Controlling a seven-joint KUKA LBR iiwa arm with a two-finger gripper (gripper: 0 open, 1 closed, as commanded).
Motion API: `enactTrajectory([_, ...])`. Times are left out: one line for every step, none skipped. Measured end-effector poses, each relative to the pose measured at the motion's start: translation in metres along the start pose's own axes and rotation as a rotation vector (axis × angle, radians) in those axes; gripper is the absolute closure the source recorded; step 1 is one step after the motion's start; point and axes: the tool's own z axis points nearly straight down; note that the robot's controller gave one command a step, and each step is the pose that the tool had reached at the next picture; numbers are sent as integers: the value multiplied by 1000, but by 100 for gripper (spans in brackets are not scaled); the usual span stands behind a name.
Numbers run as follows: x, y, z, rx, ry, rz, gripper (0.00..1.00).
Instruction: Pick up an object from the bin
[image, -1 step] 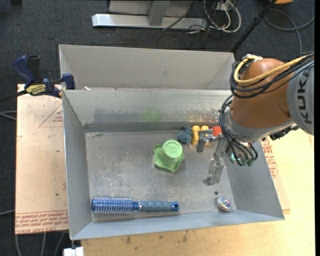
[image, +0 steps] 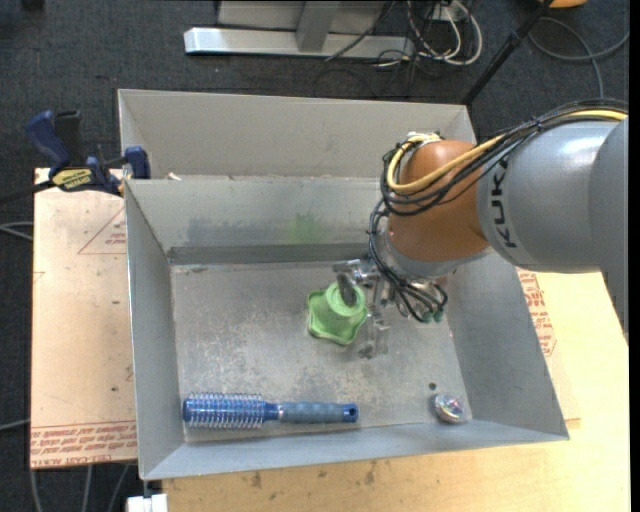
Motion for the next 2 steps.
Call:
enactTrajectory([-49, 1, 2, -3, 11, -252, 0])
enactTrajectory([-67, 13, 2, -3, 11, -82, 0])
